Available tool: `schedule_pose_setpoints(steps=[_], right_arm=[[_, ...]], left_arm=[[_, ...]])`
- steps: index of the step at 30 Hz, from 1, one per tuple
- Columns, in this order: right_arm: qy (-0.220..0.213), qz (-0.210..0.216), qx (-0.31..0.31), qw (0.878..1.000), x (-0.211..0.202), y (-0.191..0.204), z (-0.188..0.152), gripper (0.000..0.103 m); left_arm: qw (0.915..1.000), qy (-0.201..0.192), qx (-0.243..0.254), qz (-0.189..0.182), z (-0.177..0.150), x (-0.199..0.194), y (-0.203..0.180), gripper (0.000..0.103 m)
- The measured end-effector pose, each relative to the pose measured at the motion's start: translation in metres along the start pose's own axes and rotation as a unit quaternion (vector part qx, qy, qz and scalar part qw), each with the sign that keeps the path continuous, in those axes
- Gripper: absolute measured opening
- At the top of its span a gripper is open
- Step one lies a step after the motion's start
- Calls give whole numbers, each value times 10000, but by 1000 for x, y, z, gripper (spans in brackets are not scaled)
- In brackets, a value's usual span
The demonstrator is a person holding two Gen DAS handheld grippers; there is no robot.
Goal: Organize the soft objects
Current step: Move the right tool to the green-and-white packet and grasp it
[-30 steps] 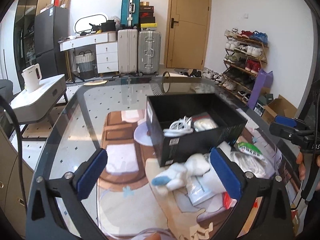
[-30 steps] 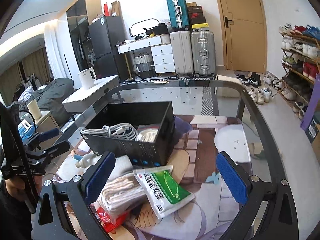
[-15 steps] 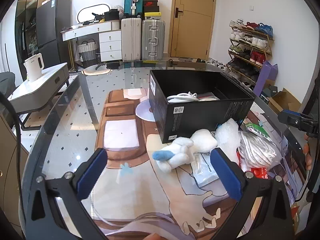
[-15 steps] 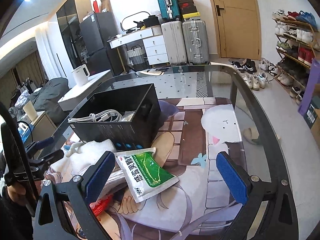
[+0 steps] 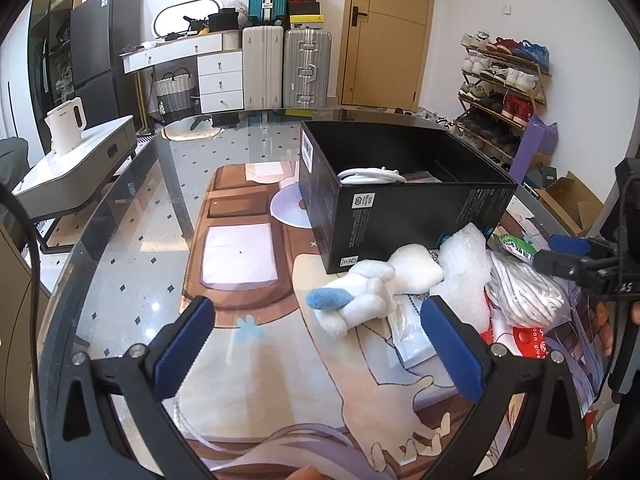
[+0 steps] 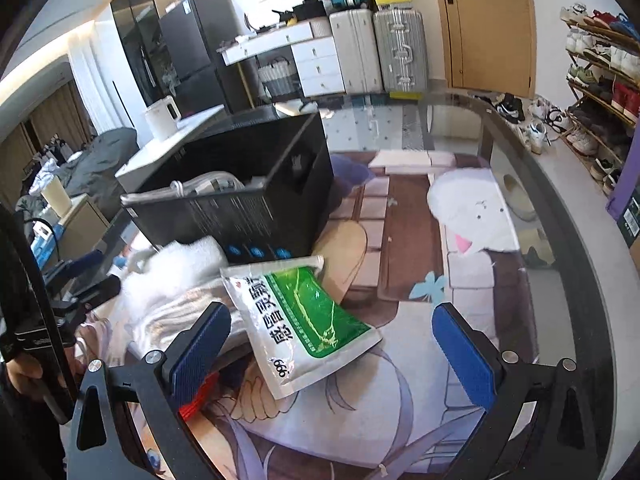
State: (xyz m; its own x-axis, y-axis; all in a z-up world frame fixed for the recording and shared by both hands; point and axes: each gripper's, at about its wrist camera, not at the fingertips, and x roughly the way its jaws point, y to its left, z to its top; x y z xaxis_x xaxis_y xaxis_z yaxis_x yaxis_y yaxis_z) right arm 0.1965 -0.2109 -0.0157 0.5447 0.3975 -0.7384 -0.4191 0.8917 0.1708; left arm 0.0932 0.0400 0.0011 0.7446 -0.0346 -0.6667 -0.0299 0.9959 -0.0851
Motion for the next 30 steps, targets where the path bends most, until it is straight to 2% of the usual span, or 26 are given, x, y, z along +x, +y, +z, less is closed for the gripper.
schedule_pose_setpoints(steps=[15,19,26,30], right_arm=[[127,385,226,9989,15,-3,1,101],[128,497,192,9985,15,-1,1,96],[140,755,128,9970,14,2,0,73],[182,889,140,9958,14,2,0,71]], left_arm=[[9999,82,-23,-59,-2,2,2,103],[9999,97,1,-64,-3,2,1,103],[9999,95,0,-90,-3,2,-1,103],[9999,98,-23,-106,-4,2,-2,103]])
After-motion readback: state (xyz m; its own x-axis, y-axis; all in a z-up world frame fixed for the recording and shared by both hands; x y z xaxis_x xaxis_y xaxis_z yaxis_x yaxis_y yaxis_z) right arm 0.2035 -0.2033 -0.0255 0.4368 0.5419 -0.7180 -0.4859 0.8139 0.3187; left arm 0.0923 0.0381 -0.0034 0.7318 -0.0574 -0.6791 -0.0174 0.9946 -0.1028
